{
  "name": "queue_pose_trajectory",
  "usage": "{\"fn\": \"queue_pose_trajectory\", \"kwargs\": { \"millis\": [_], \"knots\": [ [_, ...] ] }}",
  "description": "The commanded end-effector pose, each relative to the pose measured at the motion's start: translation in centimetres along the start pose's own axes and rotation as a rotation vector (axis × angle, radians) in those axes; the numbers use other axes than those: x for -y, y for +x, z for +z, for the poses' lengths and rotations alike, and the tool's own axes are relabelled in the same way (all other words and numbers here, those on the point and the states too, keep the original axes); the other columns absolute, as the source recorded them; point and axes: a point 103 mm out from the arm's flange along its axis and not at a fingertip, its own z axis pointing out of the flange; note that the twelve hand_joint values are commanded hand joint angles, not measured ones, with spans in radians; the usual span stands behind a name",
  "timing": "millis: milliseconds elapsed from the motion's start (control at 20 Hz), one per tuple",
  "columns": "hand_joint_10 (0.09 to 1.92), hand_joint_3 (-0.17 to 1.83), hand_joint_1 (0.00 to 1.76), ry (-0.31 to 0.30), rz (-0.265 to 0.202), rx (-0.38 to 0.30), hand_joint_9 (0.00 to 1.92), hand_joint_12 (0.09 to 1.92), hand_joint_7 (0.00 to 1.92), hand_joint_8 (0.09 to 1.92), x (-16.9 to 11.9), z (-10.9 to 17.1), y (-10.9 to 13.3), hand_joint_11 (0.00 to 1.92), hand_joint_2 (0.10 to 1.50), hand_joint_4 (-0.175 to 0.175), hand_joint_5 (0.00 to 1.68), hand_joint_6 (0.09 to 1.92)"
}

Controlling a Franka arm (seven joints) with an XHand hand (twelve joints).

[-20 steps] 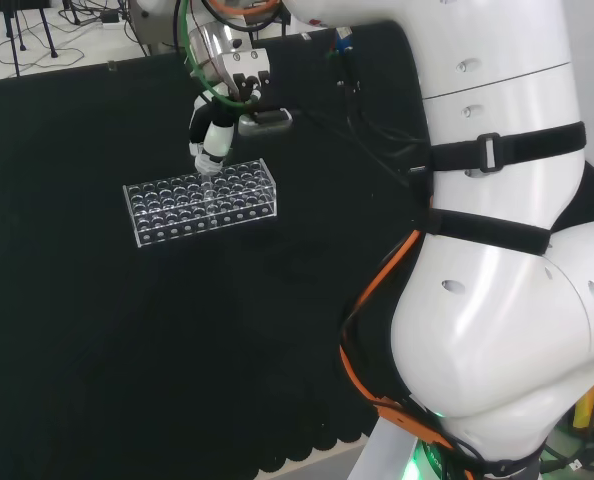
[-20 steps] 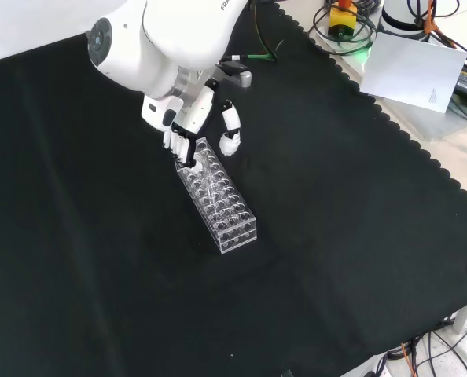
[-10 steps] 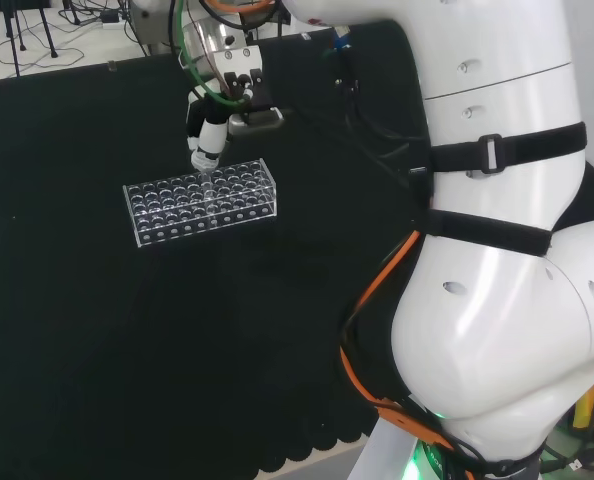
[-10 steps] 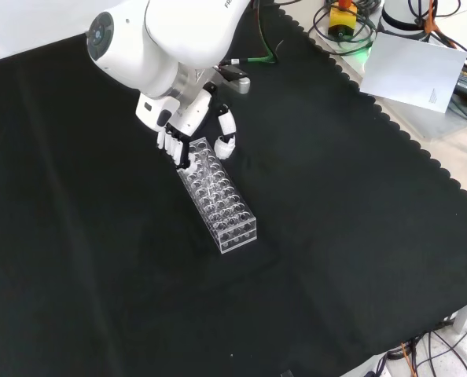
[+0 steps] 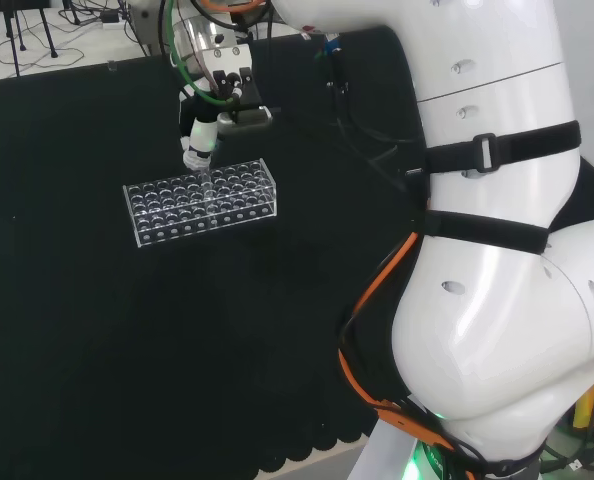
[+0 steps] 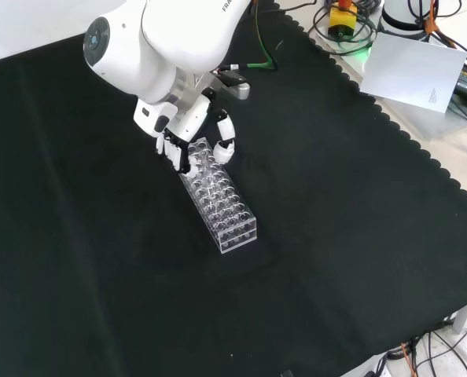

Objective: Pick up the test tube.

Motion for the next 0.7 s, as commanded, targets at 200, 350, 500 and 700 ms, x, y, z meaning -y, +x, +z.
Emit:
{"fn": "queue_pose_trajectory", "kwargs": {
  "millis": [200,350,500,700],
  "knots": [
    [0.82,0.73,1.15,-0.009,0.022,0.009,0.86,1.34,1.04,0.95,0.00,0.19,-0.14,0.60,0.58,-0.175,0.77,0.93],
    [0.78,0.74,1.17,-0.018,0.030,0.005,0.96,1.30,1.13,0.92,-0.08,0.21,-0.27,0.70,0.58,-0.175,0.85,0.90],
    [0.74,0.49,1.18,-0.037,0.050,-0.022,1.13,1.25,1.29,0.87,-0.18,0.26,-0.40,0.87,0.78,-0.175,1.09,0.82],
    [0.72,0.54,1.27,-0.091,0.057,-0.040,1.29,1.17,1.31,0.75,-0.18,0.01,-0.12,1.07,0.74,-0.175,1.21,0.71]
  ]
}}
